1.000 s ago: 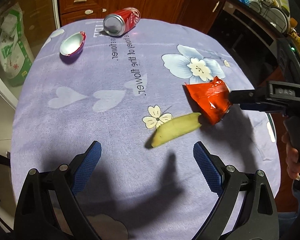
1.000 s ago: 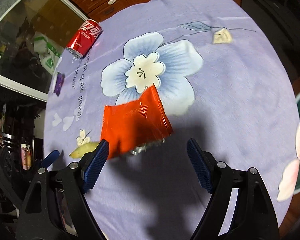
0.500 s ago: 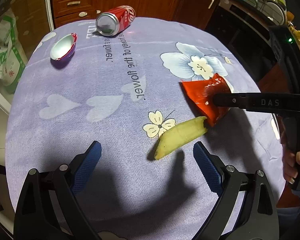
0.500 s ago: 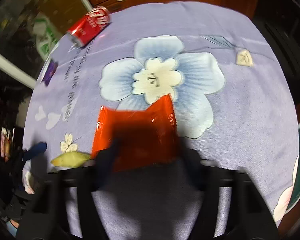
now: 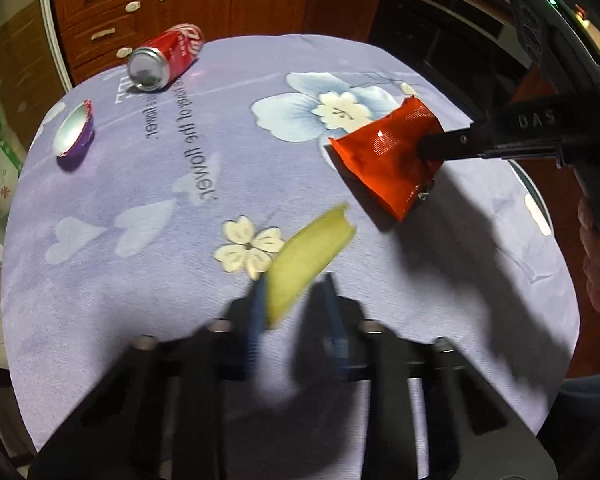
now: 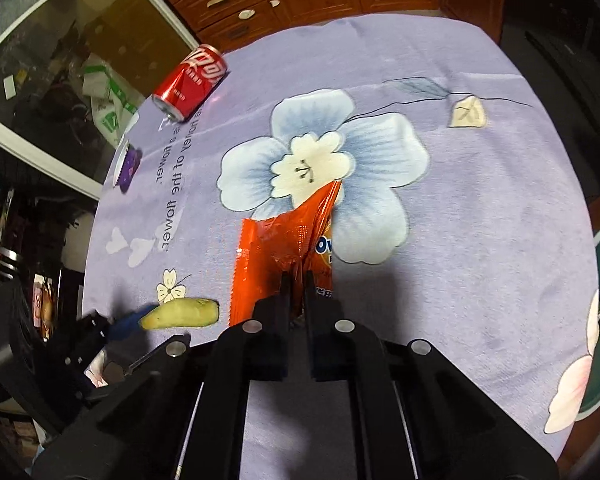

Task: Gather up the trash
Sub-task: 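Grasp the yellow-green cucumber peel with the left tool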

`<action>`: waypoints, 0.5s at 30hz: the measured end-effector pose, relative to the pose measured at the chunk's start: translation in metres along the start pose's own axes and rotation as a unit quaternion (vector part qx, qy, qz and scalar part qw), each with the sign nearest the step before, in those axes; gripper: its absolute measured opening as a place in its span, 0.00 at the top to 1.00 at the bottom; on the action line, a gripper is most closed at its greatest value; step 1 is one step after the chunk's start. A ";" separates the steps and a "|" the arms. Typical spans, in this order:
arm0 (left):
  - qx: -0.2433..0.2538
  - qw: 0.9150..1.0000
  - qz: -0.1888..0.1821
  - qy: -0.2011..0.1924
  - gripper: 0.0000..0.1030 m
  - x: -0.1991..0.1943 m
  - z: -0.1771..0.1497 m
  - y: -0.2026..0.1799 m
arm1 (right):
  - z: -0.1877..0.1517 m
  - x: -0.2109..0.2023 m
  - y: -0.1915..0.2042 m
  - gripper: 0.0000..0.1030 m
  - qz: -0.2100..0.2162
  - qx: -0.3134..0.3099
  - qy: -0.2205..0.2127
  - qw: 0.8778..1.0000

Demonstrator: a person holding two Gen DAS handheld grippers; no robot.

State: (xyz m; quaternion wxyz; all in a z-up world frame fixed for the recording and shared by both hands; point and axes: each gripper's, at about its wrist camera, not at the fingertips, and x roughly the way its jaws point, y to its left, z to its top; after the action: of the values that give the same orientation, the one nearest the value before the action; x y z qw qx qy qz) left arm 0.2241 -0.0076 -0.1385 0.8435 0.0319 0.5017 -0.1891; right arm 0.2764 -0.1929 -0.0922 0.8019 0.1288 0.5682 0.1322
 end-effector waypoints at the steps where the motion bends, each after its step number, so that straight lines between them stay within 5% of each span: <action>1: -0.001 1.000 -0.004 0.001 0.93 0.000 -0.001 -0.002 | -0.001 -0.003 -0.003 0.94 0.000 0.004 -0.003 1.000; 15: -0.033 0.999 0.003 -0.035 0.96 -0.032 0.011 -0.031 | -0.016 -0.051 -0.037 0.94 0.015 0.031 -0.041 0.999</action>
State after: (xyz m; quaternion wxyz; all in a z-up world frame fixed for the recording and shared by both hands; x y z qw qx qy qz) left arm 0.2087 -0.0301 -0.1011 0.8615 -0.0014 0.4781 -0.1707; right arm 0.2471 -0.2444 -0.0654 0.8181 0.1673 0.5365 0.1216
